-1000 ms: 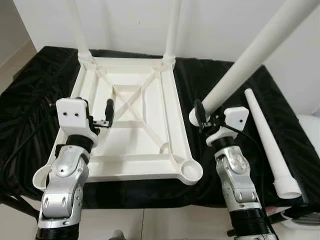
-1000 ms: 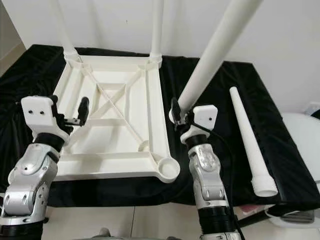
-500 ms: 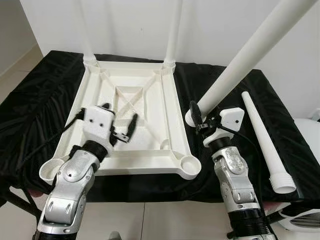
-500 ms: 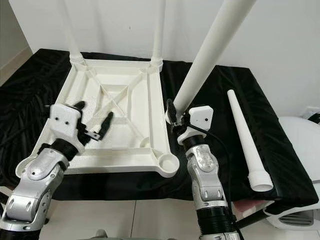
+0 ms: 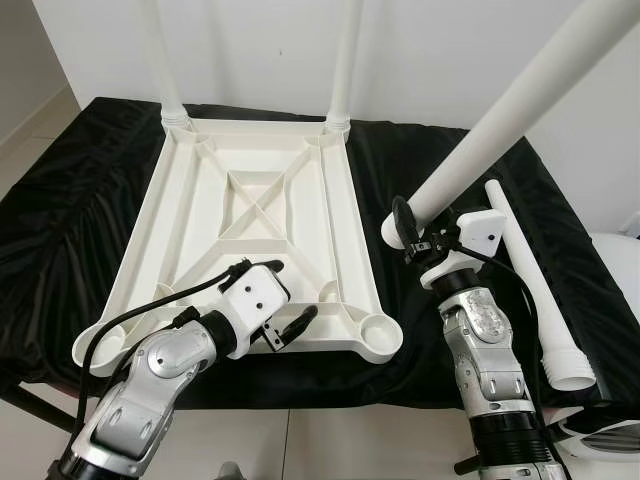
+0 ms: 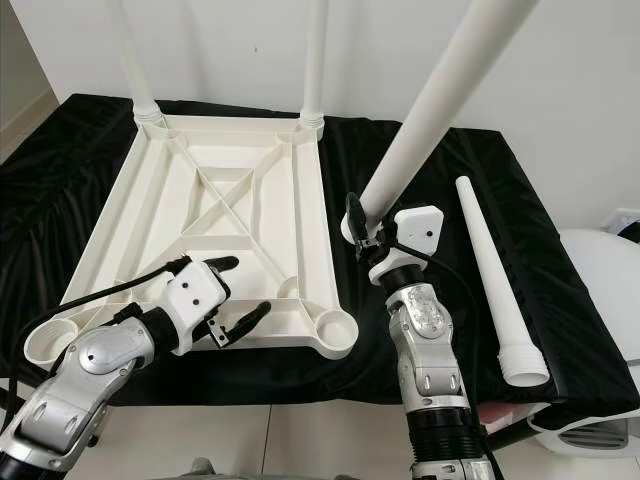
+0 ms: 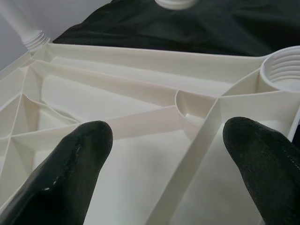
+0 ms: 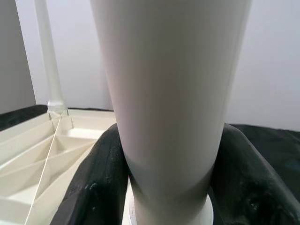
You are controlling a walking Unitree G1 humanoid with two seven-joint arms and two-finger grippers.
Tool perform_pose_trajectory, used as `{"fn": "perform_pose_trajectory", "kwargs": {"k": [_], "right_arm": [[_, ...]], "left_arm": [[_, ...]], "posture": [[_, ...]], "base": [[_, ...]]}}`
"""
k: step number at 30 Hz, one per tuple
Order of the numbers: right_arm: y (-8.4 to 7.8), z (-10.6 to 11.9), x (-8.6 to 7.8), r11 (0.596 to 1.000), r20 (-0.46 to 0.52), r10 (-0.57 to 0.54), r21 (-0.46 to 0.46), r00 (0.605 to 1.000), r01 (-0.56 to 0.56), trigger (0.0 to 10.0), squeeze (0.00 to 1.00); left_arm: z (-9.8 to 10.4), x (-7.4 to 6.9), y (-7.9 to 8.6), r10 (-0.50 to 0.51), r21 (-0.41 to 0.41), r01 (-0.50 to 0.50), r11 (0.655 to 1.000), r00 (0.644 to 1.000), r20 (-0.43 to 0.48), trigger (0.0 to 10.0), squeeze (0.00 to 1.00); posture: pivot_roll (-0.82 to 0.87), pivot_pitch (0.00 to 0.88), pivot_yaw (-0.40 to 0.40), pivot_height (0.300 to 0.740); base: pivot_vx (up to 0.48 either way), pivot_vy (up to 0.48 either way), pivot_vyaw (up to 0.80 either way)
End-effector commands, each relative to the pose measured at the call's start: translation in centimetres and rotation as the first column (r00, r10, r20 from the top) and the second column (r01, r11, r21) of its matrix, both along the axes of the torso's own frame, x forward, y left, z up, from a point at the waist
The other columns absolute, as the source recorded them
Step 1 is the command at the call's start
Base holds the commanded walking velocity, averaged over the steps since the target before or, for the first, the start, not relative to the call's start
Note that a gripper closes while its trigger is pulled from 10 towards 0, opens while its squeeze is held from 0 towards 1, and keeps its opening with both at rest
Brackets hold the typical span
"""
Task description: Building children table
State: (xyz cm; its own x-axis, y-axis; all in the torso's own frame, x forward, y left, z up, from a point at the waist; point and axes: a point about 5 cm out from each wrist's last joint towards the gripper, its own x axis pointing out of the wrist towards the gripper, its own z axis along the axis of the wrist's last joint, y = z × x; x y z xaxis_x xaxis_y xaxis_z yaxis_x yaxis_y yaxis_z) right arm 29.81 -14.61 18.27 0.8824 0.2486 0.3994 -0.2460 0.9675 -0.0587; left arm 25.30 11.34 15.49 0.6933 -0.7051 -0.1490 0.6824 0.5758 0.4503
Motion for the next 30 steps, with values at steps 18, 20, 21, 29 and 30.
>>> {"fn": "perform_pose_trajectory", "kwargs": {"k": [18, 20, 21, 29, 30], "right_arm": [[0.9, -0.6, -0.8, 1.000, -0.019, 0.032, 0.000, 0.999, -0.032, 10.0, 0.00], [1.0, -0.8, -0.9, 0.999, -0.024, 0.040, -0.003, 0.999, -0.041, 10.0, 0.00], [1.1, -0.8, -0.9, 0.999, -0.025, 0.043, -0.004, 0.999, -0.043, 10.0, 0.00], [1.2, -0.9, -1.1, 0.999, -0.027, 0.049, -0.012, 0.998, -0.049, 10.0, 0.00], [1.2, -0.9, -1.1, 0.999, -0.027, 0.049, -0.012, 0.998, -0.049, 10.0, 0.00]], "left_arm": [[1.3, -0.1, 0.5, 0.213, -0.233, -0.201, 0.952, 0.977, 0.028, 10.0, 0.00], [1.1, -0.3, 0.6, 0.230, -0.247, -0.218, 0.944, 0.973, 0.022, 10.0, 0.00], [1.0, -0.4, 0.6, 0.236, -0.253, -0.223, 0.941, 0.972, 0.019, 10.0, 0.00], [1.1, -0.5, 0.8, 0.250, -0.297, -0.243, 0.924, 0.968, -0.015, 10.0, 0.00], [1.1, -0.5, 0.8, 0.250, -0.297, -0.243, 0.924, 0.968, -0.015, 10.0, 0.00]], "posture": [[0.01, 0.082, -0.012, 0.740], [0.01, 0.085, -0.016, 0.740], [0.01, 0.085, -0.016, 0.740], [0.01, 0.084, -0.019, 0.740], [0.01, 0.084, -0.019, 0.740]], "base": [[0.000, 0.000, 0.00], [0.000, 0.000, 0.00], [0.000, 0.000, 0.00], [0.000, 0.000, 0.00], [0.000, 0.000, 0.00]]}}
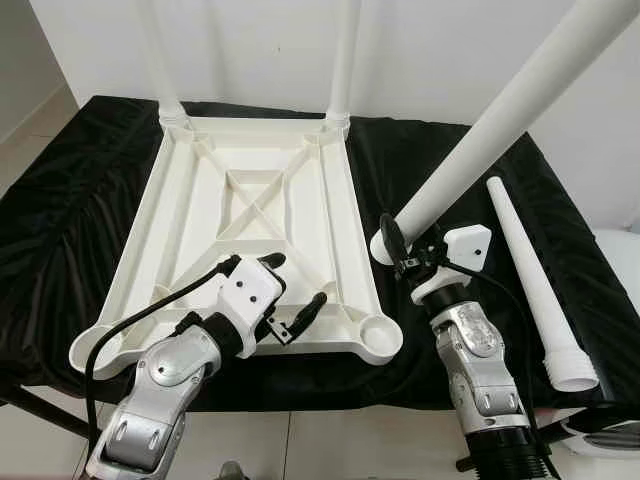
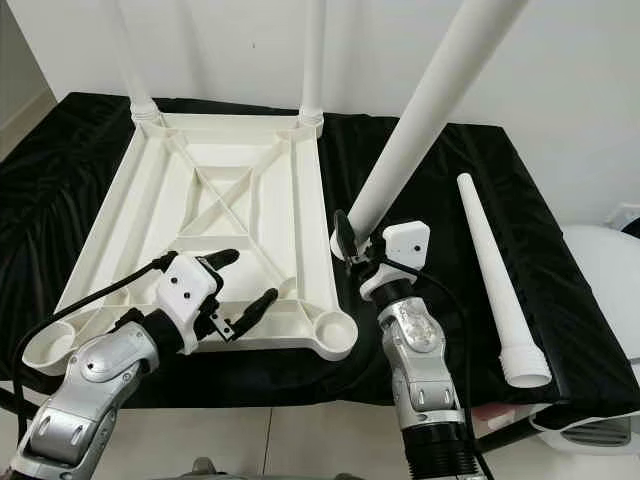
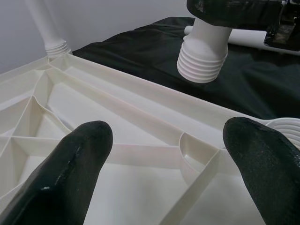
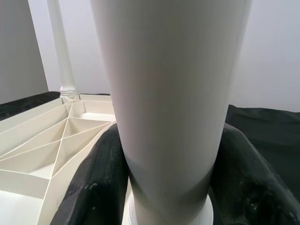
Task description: Building children table
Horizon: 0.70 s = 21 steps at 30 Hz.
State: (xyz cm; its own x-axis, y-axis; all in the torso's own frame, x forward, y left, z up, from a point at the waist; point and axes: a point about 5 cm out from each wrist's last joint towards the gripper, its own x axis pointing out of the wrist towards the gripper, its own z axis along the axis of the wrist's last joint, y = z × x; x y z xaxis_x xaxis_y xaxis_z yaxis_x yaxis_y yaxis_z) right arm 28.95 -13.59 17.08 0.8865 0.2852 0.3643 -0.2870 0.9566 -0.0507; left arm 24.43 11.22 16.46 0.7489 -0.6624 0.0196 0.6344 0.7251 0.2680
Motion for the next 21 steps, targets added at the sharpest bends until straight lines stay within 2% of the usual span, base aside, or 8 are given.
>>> {"fn": "perform_pose_trajectory", "kwargs": {"k": [1, 9, 21], "right_arm": [[0.16, 0.23, -0.29, 1.000, 0.012, 0.009, -0.010, 1.000, -0.009, 10.0, 0.00], [0.19, 0.08, -0.58, 1.000, 0.012, 0.005, -0.013, 1.000, -0.005, 10.0, 0.00], [0.50, 0.04, -0.59, 1.000, 0.014, 0.014, -0.022, 1.000, -0.014, 10.0, 0.00]], "left_arm": [[0.15, 0.30, 1.01, 0.179, -0.041, -0.178, 0.983, 0.984, 0.013, 10.0, 0.00], [0.14, 0.15, 1.33, 0.199, -0.056, -0.199, 0.978, 0.980, 0.002, 10.0, 0.00], [0.37, 0.15, 1.64, 0.217, -0.066, -0.216, 0.974, 0.976, 0.001, 10.0, 0.00]], "posture": [[0.01, 0.084, -0.018, 0.740], [0.01, 0.082, -0.018, 0.740], [0.02, 0.073, -0.020, 0.740]], "base": [[0.000, 0.000, 0.00], [0.000, 0.000, 0.00], [0.000, 0.316, 0.00]]}}
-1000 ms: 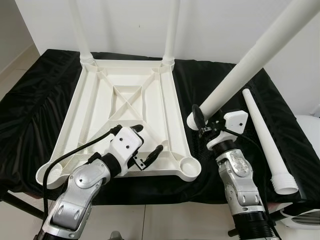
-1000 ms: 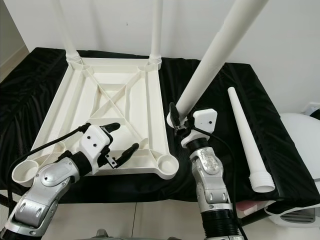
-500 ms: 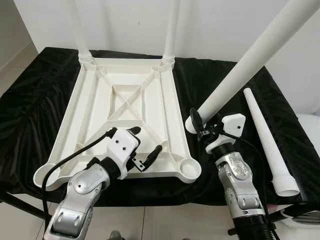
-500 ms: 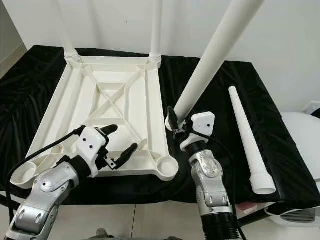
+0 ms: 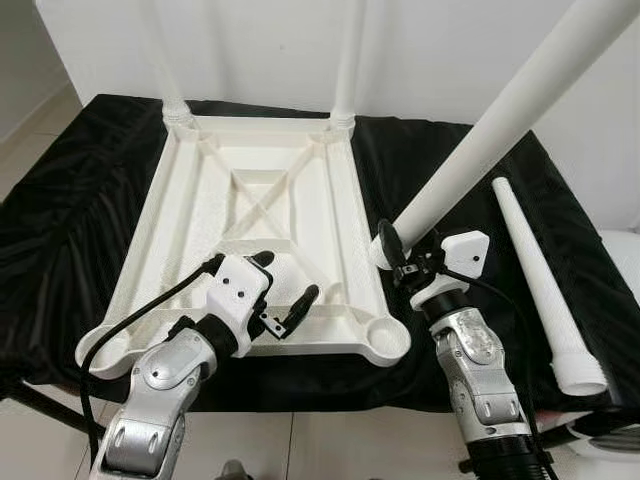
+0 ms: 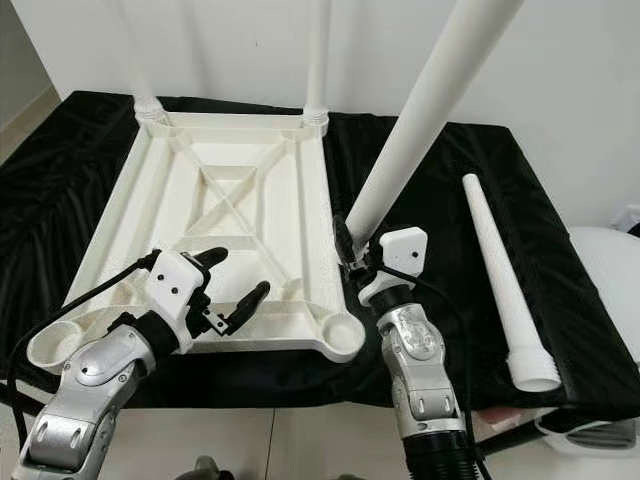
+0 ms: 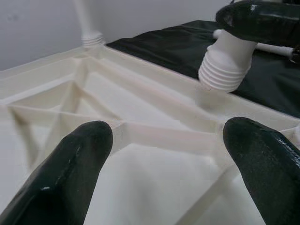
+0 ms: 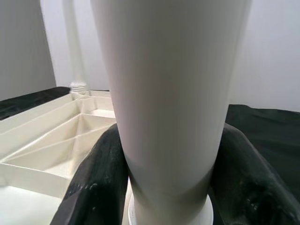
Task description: Building children table
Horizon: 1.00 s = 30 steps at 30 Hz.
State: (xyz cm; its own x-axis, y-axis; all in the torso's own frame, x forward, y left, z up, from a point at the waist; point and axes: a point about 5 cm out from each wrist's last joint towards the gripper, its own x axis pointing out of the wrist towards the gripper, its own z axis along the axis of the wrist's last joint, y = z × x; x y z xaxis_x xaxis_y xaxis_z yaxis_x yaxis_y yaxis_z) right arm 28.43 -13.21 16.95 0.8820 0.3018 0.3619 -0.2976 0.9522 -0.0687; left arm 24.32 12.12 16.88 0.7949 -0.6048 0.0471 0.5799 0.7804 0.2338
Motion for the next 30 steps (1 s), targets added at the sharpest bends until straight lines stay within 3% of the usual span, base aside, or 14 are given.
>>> {"fn": "perform_pose_trajectory", "kwargs": {"k": [1, 4, 21, 30], "right_arm": [[0.17, 0.18, -0.06, 1.000, 0.011, 0.004, -0.005, 1.000, -0.004, 10.0, 0.00], [0.29, 0.14, -0.08, 1.000, 0.012, 0.008, -0.012, 1.000, -0.008, 10.0, 0.00], [0.46, 0.05, 0.02, 1.000, 0.011, 0.011, -0.024, 1.000, -0.010, 10.0, 0.00], [0.57, 0.05, 0.11, 0.999, 0.012, 0.013, -0.033, 1.000, -0.012, 10.0, 0.00]], "left_arm": [[-0.02, 0.25, 0.75, 0.146, -0.021, -0.146, 0.989, 0.989, 0.006, 10.0, 0.00], [0.07, 0.22, 0.77, 0.147, -0.018, -0.146, 0.989, 0.989, 0.011, 10.0, 0.00], [0.48, 0.12, 0.80, 0.148, -0.032, -0.148, 0.989, 0.989, 0.011, 10.0, 0.00], [0.61, 0.25, 0.99, 0.161, -0.040, -0.161, 0.986, 0.987, 0.008, 10.0, 0.00]], "posture": [[0.02, 0.073, -0.020, 0.740], [0.02, 0.072, -0.019, 0.740], [0.03, 0.073, -0.021, 0.740], [0.03, 0.074, -0.024, 0.740]], "base": [[0.000, 0.371, 0.00], [0.000, 0.358, 0.00], [0.000, 0.000, 0.00], [0.000, 0.420, 0.00]]}}
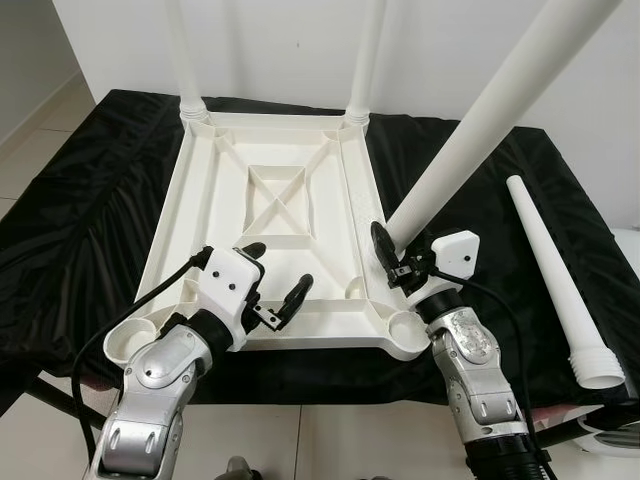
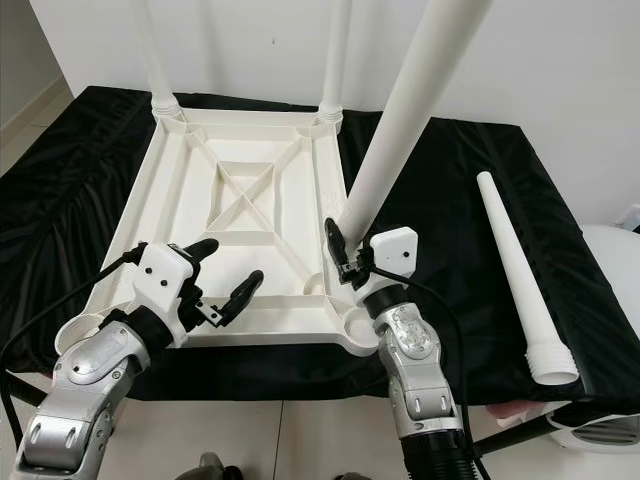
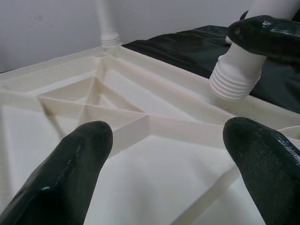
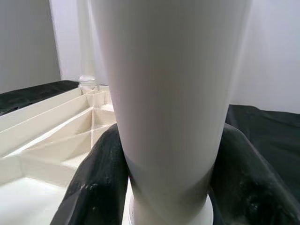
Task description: Building children table
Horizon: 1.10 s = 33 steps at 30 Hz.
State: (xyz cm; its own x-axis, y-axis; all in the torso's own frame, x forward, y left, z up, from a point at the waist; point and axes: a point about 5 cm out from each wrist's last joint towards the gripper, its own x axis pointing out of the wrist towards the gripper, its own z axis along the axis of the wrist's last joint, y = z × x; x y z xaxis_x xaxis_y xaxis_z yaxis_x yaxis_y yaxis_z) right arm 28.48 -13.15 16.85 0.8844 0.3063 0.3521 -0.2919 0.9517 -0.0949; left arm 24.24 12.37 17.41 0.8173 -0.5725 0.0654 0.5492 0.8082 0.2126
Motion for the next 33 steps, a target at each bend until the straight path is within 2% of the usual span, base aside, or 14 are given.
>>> {"fn": "perform_pose_trajectory", "kwargs": {"k": [1, 7, 19, 22, 26, 28, 30, 32, 33], "right_arm": [[0.5, 0.1, 0.1, 1.000, 0.013, 0.019, -0.005, 1.000, -0.019, 10.0, 0.00], [0.5, 0.2, 0.1, 1.000, 0.015, 0.017, -0.013, 1.000, -0.017, 10.0, 0.00], [0.5, 0.1, 0.1, 1.000, 0.016, 0.015, -0.023, 1.000, -0.015, 10.0, 0.00], [0.5, 0.1, 0.2, 1.000, 0.017, 0.015, -0.022, 1.000, -0.014, 10.0, 0.00], [0.5, 0.1, 0.2, 1.000, 0.018, 0.015, -0.023, 1.000, -0.015, 10.0, 0.00], [0.4, 0.2, 0.3, 0.999, 0.020, 0.017, -0.029, 1.000, -0.016, 10.0, 0.00], [0.3, 0.2, 0.4, 0.999, 0.021, 0.018, -0.032, 1.000, -0.017, 10.0, 0.00], [-0.1, 0.6, 0.7, 0.999, 0.035, 0.009, -0.044, 0.999, -0.008, 10.0, 0.00], [-0.1, 0.6, 0.7, 0.999, 0.035, 0.009, -0.044, 0.999, -0.008, 10.0, 0.00]], "left_arm": [[0.1, 0.3, 0.7, 0.123, -0.011, -0.123, 0.992, 0.992, 0.007, 10.0, 0.00], [0.2, 0.4, 0.6, 0.121, -0.012, -0.121, 0.993, 0.993, 0.010, 10.0, 0.00], [0.7, 0.3, 0.1, 0.088, 0.011, -0.088, 0.996, 0.995, 0.049, 10.0, 0.00], [0.8, 0.4, -0.3, 0.066, 0.074, -0.073, 0.995, 0.994, 0.087, 10.0, 0.00], [0.8, 0.4, -0.7, 0.042, 0.087, -0.051, 0.995, 0.994, 0.098, 10.0, 0.00], [0.8, 0.4, -1.4, -0.023, 0.076, 0.018, 0.997, 0.997, 0.077, 10.0, 0.00], [0.9, 0.4, -1.7, -0.051, 0.075, 0.046, 0.996, 0.996, 0.067, 10.0, 0.00], [0.6, 0.2, -3.0, -0.185, 0.143, 0.177, 0.974, 0.982, 0.046, 10.0, 0.00], [0.6, 0.2, -3.0, -0.185, 0.143, 0.177, 0.974, 0.982, 0.046, 10.0, 0.00]], "posture": [[0.03, 0.074, -0.024, 0.740], [0.03, 0.073, -0.023, 0.740], [0.03, 0.072, -0.023, 0.740], [0.03, 0.075, -0.024, 0.740], [0.03, 0.074, -0.026, 0.740], [0.04, 0.078, -0.031, 0.740], [0.04, 0.078, -0.031, 0.740], [0.04, 0.081, -0.039, 0.740], [0.04, 0.081, -0.039, 0.740]], "base": [[0.000, 0.442, 0.00], [0.000, 0.417, 0.00], [0.000, 0.000, 0.00], [0.000, 0.000, 0.00], [0.000, 0.000, 0.00], [0.000, 0.000, 0.00], [0.000, 0.000, 0.00], [0.000, 0.000, 0.00], [0.000, 0.000, 0.00]]}}
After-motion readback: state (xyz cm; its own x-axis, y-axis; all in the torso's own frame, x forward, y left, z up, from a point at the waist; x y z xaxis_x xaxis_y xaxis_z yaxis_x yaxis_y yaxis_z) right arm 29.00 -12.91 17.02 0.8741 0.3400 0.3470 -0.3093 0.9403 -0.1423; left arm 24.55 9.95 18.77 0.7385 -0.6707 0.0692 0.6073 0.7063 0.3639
